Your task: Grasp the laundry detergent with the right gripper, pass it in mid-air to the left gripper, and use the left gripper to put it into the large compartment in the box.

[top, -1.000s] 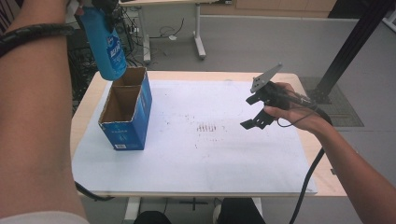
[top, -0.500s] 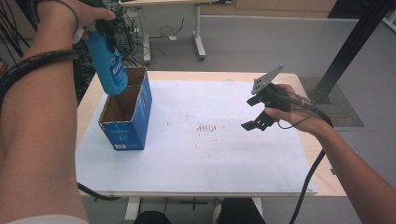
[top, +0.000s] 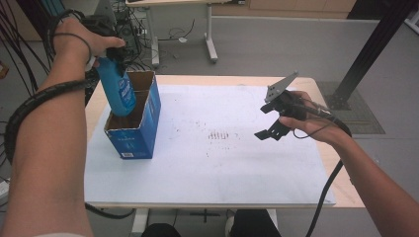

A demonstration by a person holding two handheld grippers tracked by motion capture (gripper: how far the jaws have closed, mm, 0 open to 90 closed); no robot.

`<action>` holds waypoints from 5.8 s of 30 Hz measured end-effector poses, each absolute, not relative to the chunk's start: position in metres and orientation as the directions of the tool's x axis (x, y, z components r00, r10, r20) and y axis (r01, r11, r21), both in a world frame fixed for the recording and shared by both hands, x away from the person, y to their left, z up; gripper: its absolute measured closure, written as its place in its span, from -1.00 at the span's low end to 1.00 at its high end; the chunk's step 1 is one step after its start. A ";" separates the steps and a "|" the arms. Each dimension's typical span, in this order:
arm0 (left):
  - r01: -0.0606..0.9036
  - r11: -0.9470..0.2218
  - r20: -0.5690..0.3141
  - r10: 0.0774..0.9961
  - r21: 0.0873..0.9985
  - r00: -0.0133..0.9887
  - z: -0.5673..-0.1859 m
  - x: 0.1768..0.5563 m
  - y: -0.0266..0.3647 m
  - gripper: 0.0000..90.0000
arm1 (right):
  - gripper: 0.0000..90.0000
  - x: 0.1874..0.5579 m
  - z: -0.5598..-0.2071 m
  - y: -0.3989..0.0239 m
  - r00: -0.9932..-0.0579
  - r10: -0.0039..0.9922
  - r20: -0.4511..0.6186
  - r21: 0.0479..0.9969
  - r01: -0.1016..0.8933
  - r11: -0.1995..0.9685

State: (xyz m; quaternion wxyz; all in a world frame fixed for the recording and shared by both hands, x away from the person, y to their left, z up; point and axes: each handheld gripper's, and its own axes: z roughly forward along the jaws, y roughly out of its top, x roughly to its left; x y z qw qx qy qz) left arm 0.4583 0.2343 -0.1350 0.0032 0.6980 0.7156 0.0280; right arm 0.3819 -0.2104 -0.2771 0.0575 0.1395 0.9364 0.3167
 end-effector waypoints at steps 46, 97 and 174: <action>1.000 -0.007 0.040 0.999 -0.023 0.008 -0.256 0.466 0.228 -0.17 | -0.92 0.384 -0.295 -0.219 -0.949 0.314 -0.023 0.591 0.241 0.770; 1.000 -0.002 0.032 0.999 -0.025 0.003 -0.282 0.452 0.234 -0.19 | -0.92 0.381 -0.295 -0.214 -0.950 0.310 -0.040 0.599 0.226 0.768; 1.000 -0.007 0.046 0.999 -0.028 0.008 -0.283 0.453 0.230 -0.23 | -0.92 0.381 -0.295 -0.215 -0.950 0.310 -0.046 0.606 0.220 0.764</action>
